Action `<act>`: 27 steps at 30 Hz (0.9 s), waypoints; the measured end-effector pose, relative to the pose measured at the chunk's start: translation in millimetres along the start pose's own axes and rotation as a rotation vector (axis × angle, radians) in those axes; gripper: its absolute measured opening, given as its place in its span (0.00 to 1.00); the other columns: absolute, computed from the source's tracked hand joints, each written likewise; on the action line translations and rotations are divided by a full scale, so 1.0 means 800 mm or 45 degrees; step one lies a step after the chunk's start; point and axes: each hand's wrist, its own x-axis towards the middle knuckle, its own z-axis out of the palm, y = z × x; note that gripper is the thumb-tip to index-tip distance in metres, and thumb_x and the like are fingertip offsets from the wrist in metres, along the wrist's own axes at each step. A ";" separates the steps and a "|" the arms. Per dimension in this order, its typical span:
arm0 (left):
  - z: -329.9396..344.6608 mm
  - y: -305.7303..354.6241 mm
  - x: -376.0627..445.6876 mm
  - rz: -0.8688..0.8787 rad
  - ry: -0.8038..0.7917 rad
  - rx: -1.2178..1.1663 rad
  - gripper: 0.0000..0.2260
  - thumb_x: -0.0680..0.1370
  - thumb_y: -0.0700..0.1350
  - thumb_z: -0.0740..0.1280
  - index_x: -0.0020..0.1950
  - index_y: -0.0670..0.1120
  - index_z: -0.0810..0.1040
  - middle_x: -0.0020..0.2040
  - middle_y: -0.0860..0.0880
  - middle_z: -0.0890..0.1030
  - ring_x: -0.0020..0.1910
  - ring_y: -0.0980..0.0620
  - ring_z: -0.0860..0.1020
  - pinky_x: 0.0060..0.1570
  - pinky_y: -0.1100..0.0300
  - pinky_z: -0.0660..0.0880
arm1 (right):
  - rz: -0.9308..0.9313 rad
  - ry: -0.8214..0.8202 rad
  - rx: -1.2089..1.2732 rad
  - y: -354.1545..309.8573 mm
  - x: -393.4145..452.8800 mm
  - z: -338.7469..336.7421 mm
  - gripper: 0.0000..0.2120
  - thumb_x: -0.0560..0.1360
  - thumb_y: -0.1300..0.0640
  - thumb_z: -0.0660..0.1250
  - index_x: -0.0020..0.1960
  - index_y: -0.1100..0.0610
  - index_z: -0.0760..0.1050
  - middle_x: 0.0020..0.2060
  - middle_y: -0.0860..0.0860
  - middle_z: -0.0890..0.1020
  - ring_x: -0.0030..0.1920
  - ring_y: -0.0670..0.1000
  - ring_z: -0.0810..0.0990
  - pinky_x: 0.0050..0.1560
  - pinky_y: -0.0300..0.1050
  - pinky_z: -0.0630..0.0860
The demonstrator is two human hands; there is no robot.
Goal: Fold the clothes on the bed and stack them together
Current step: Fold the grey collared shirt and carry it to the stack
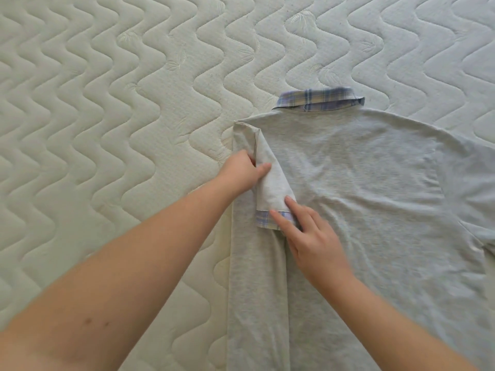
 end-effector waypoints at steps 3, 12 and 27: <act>0.006 0.006 -0.006 -0.094 -0.014 -0.274 0.10 0.77 0.51 0.71 0.42 0.47 0.76 0.37 0.51 0.77 0.36 0.52 0.75 0.39 0.59 0.71 | 0.273 -0.052 0.074 0.000 0.000 -0.007 0.29 0.73 0.63 0.72 0.72 0.58 0.70 0.65 0.60 0.76 0.59 0.61 0.79 0.51 0.56 0.80; 0.008 -0.013 -0.032 -0.134 -0.085 -0.402 0.18 0.74 0.55 0.74 0.56 0.44 0.75 0.49 0.47 0.82 0.44 0.51 0.81 0.44 0.60 0.77 | 1.132 -0.141 0.734 0.017 0.003 -0.028 0.16 0.76 0.60 0.66 0.58 0.43 0.75 0.38 0.41 0.80 0.39 0.42 0.80 0.39 0.44 0.76; 0.030 -0.037 -0.060 -0.021 0.160 -0.280 0.18 0.77 0.48 0.70 0.65 0.49 0.70 0.50 0.48 0.79 0.45 0.50 0.76 0.44 0.60 0.69 | 1.531 -0.199 1.321 -0.013 -0.007 -0.018 0.14 0.77 0.65 0.66 0.59 0.52 0.74 0.40 0.53 0.85 0.37 0.51 0.84 0.36 0.41 0.79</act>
